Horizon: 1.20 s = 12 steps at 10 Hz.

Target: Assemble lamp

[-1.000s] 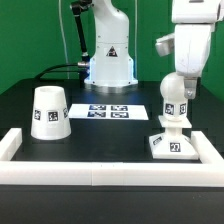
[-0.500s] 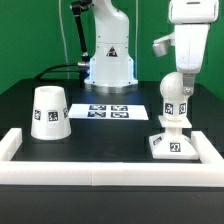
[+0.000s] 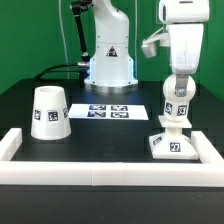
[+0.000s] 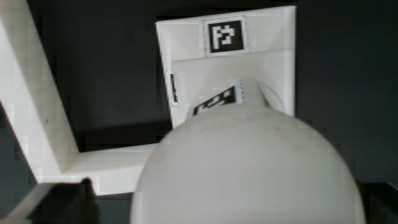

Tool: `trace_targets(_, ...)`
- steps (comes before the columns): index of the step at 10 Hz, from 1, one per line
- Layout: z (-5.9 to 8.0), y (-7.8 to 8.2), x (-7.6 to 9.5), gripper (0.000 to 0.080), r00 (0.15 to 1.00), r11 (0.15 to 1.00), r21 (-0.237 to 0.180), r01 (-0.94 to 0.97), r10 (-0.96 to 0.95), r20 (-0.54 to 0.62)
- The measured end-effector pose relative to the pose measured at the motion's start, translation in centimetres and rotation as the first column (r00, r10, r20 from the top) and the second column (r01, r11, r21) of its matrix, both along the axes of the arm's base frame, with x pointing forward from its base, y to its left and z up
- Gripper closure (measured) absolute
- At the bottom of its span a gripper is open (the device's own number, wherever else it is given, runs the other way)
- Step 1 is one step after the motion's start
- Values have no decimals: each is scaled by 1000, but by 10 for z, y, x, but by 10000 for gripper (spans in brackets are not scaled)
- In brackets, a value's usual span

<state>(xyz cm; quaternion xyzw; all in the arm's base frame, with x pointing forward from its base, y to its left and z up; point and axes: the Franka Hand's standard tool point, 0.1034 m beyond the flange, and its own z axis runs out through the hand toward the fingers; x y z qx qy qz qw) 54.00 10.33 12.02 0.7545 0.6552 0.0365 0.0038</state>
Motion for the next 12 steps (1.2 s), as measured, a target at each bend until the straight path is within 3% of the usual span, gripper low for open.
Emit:
trace_targets(3,-5,-1,0,101,1000,1000,1,15,-15,-9)
trace_targets(4,-7,0,2,191,1000,1000,2,19,-19,-10)
trace_targets(5,-7,-1,7,222,1000,1000,3,23,-23,-8)
trace_targets(8,-7,-2,8,222,998,998,6,62,-62,-9)
trace_targets(10,-7,-2,8,222,968,968,17,249,-249,-19)
trace_targets(12,-7,0,8,221,887,887,28,461,-460,-31)
